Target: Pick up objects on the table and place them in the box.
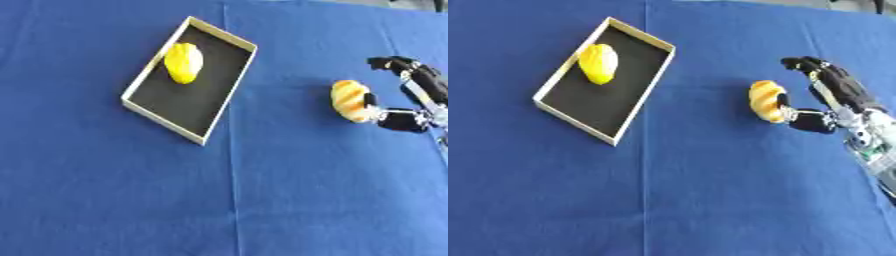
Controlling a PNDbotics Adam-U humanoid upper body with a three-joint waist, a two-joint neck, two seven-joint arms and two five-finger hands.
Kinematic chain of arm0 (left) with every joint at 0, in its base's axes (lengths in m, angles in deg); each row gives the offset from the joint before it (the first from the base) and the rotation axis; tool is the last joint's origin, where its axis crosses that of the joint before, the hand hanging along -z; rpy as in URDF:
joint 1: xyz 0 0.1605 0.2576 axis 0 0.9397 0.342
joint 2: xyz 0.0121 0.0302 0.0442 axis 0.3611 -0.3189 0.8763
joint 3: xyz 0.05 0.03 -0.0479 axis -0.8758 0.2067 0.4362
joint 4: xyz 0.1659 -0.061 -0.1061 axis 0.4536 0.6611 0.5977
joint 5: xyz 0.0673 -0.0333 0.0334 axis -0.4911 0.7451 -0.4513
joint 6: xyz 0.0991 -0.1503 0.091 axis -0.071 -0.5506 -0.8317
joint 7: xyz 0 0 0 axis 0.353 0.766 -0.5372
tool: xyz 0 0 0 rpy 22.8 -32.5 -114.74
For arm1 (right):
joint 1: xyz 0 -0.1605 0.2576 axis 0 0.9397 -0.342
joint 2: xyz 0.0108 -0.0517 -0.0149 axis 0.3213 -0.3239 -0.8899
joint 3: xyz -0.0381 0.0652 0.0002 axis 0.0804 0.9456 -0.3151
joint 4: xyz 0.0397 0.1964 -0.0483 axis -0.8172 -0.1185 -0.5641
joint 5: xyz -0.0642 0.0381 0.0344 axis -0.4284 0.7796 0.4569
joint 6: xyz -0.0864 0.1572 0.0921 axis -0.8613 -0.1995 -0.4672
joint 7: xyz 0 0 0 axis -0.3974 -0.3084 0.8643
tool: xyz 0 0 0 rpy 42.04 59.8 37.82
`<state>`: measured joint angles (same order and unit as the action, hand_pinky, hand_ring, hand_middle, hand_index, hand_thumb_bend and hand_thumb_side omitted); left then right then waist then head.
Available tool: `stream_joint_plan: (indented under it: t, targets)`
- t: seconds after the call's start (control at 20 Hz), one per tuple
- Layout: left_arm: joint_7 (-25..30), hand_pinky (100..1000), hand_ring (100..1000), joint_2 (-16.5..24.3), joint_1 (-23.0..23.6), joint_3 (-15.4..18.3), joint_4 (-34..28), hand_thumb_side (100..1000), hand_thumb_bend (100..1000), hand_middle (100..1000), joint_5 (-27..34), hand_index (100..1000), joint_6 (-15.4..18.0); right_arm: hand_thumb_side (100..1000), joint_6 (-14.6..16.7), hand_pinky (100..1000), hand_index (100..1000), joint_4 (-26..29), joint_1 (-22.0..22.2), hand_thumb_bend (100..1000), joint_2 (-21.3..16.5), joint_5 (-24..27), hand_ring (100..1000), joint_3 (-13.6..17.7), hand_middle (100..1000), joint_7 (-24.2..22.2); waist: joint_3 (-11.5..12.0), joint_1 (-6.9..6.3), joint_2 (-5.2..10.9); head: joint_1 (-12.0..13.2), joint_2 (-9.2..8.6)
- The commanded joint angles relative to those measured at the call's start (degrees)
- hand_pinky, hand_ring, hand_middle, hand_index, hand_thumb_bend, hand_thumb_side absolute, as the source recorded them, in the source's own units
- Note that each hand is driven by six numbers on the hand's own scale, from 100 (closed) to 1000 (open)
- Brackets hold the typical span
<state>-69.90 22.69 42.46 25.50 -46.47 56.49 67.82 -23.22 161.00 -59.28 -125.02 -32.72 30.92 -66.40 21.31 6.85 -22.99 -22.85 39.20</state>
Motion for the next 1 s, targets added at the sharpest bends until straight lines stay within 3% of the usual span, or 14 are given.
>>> stream_joint_plan:
  t: [0.05, 0.1, 0.15, 0.2, 0.45, 0.5, 0.65, 1.0]
  targets:
    - [0.4, 816, 811, 0.4, -1.1, 0.0, -0.9, 645, 100, 799, 0.2, 880, -0.2, 149, 0.1, 916, 931, -1.8, -0.9, 100, -2.2, 0.5, 864, 0.9, 800, 0.1, 0.3, -0.19, 0.74, -0.6, -0.92]
    - [0.5, 816, 811, 0.3, -1.1, 0.0, -0.9, 645, 100, 799, 0.3, 880, -0.2, 163, 0.0, 915, 934, -2.7, -1.2, 100, -2.2, 0.3, 864, 0.9, 804, 0.2, 0.4, -0.15, 0.64, -0.7, -1.03]
    - [0.5, 816, 811, 0.3, -1.2, 0.0, -0.9, 645, 100, 799, 0.3, 880, -0.2, 118, -0.1, 914, 935, -3.6, -1.4, 100, -2.3, -0.1, 864, 0.8, 806, 0.1, 0.6, -0.14, 0.55, -0.8, -1.11]
    - [0.5, 817, 812, 0.3, -1.2, 0.0, -0.9, 645, 100, 799, 0.3, 880, -0.2, 191, -0.2, 913, 937, -4.3, -1.5, 100, -2.3, -0.6, 864, 0.7, 809, -0.1, 0.6, -0.13, 0.48, -0.8, -1.13]
    - [0.6, 817, 814, 0.5, -1.3, 0.0, -0.9, 643, 100, 800, 0.5, 880, 0.0, 278, 0.2, 911, 930, -5.7, -1.6, 100, -2.2, -3.8, 863, -0.2, 809, -1.6, 0.6, -0.18, 0.36, -0.8, -0.71]
    - [0.6, 817, 815, 0.6, -1.3, 0.1, -0.9, 642, 100, 800, 0.5, 880, 0.1, 343, 0.2, 910, 915, -5.8, -1.6, 100, -2.2, -4.3, 859, -0.3, 801, -2.0, 0.7, -0.22, 0.35, -0.8, -0.68]
    - [0.7, 817, 815, 1.0, -1.3, 0.2, -0.9, 640, 100, 800, 0.5, 880, 0.5, 419, 0.2, 907, 859, -5.5, -1.5, 100, -2.1, -4.8, 850, -0.5, 768, -2.7, 0.7, -0.36, 0.35, -0.9, -0.45]
    - [0.5, 817, 816, 0.9, -1.3, 0.3, -0.9, 643, 100, 801, 0.7, 876, 0.4, 279, -0.6, 887, 590, -3.0, -1.2, 100, -1.6, -2.3, 785, -0.8, 499, 0.7, 0.6, -0.47, 0.43, -1.0, 0.03]
